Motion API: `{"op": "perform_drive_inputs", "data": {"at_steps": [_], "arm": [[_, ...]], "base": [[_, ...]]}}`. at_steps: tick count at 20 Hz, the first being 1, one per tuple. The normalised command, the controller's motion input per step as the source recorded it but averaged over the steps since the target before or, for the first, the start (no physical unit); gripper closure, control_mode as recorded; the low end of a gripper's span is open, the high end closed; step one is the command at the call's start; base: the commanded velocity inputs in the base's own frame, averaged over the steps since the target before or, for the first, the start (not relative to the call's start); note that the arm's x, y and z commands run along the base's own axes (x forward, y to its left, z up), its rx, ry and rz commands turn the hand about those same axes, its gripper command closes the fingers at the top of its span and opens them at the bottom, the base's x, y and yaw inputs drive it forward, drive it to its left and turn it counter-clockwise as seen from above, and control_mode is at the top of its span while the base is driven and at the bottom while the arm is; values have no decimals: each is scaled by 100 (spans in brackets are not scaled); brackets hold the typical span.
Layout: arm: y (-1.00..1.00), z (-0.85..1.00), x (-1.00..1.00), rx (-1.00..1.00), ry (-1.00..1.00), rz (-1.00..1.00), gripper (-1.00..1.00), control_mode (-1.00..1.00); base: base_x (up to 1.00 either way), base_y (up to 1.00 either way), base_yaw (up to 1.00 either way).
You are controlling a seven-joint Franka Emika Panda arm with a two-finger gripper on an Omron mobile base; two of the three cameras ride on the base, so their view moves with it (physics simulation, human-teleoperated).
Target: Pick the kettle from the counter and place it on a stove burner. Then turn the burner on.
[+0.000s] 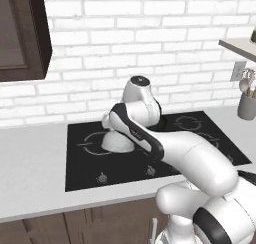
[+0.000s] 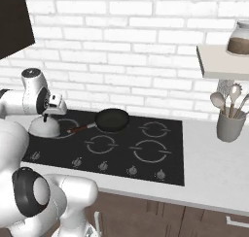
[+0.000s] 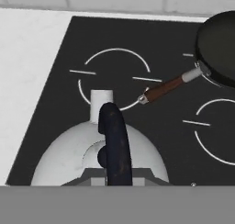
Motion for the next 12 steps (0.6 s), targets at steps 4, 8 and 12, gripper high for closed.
{"op": "perform_drive_inputs", "data": {"at_steps": [4,8,12], "arm": [[70,-6,12,2,-2,-31,100,-100],[55,0,23,1,0,-31,100,-100],[29,0,38,0,0,-25,100,-100]], "base": [[0,0,0],[0,0,0],[0,0,0]]}}
